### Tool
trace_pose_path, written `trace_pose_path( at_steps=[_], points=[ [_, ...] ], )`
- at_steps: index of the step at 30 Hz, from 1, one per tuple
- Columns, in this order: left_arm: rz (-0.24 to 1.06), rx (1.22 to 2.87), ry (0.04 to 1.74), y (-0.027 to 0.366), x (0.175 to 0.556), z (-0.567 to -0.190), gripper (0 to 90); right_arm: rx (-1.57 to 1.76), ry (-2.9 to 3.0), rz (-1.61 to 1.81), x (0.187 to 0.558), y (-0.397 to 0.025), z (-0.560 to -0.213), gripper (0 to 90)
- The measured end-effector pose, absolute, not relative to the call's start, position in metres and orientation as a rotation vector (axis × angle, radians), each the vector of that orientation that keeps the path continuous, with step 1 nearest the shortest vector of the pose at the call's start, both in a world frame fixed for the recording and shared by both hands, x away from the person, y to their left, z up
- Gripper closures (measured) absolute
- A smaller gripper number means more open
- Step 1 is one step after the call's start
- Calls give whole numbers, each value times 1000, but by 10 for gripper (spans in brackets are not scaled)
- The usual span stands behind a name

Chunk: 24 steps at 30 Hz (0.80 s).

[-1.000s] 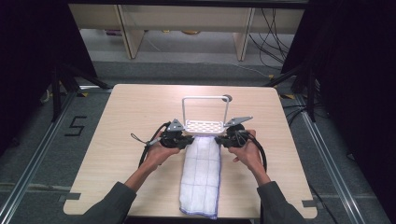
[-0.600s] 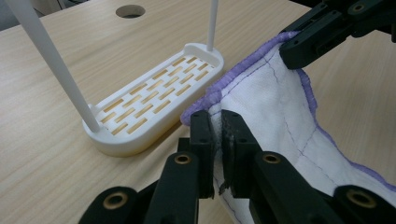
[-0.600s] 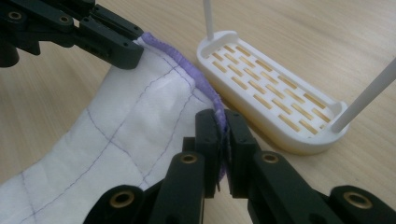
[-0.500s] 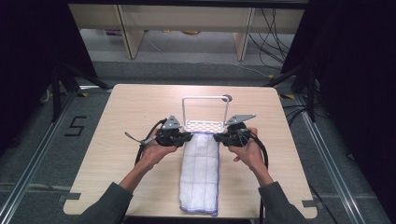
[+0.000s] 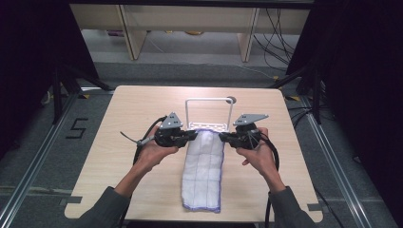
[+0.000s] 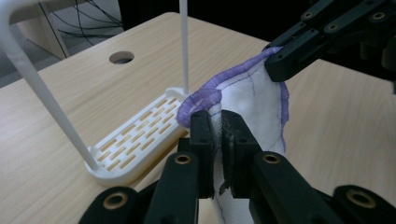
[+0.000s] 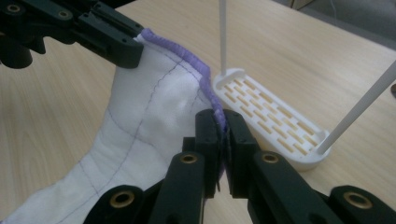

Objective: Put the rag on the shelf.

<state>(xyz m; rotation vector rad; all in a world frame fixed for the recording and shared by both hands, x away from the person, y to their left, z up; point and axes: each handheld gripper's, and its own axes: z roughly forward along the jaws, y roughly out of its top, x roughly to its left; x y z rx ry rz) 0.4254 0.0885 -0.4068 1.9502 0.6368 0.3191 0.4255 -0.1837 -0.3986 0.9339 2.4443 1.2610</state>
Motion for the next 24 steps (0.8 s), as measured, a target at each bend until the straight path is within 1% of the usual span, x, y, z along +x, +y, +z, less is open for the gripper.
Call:
trace_pose_path(
  at_steps=[5,14,20,24],
  points=[
    [324,1926,596,87,417,-384,833,902,2409,1297,419,-187,-377,859],
    [385,1906,532,85,413,-336,839,836,2341,1338,416,-187,-327,860],
    [423,1889,563,88,428,-314,847,813,2278,1352,428,-187,-299,861],
    [419,1892,600,90,443,-304,847,811,2275,1343,442,-187,-286,861]
  ],
)
